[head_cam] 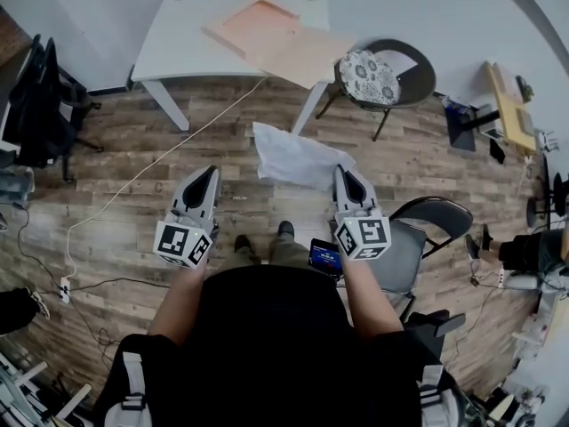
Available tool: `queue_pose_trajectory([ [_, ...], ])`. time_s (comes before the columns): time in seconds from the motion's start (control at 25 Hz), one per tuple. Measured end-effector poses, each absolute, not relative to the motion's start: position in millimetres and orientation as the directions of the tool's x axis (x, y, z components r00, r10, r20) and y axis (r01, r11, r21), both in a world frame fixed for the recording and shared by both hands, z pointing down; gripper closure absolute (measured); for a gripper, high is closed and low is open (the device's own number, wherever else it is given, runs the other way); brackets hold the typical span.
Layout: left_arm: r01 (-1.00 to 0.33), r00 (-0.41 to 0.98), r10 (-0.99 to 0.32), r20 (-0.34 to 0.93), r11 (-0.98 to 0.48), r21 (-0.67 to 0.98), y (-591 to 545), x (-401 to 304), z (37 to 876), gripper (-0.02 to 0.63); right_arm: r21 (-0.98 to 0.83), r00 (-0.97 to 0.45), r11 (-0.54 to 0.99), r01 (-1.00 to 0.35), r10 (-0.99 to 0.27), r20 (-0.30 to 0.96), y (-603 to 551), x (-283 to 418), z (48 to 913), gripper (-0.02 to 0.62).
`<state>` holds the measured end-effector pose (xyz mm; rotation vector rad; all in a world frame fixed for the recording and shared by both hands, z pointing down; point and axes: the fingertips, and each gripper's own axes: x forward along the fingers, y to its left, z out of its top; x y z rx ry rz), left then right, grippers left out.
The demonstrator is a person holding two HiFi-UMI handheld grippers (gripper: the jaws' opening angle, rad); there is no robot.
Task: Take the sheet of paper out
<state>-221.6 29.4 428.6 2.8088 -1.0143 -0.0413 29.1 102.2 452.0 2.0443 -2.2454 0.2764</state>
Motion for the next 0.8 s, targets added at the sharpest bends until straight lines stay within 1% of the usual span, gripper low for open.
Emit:
queue_pose_trajectory([
  [0.36, -0.598, 0.798, -0.601, 0.038, -0.785, 0.159, 42, -242, 443, 0.601, -0.079, -0.072, 0.058, -0.995, -0.979, 0.189, 119, 2, 453, 0.584],
  [0.64, -0.632, 0.772, -0.636, 0.013, -0.764, 0.128, 45, -242, 422, 0.602, -0.078, -0.114, 0.103, -0.992, -0.981, 0.156, 117, 6, 448, 0.584],
  [0.8, -0.632, 0.773, -0.635, 0.016, -0.766, 0.122, 51, -227, 417, 0.602, -0.077, -0.130, 0.121, -0.990, -0.984, 0.124, 118, 19, 441, 0.583],
])
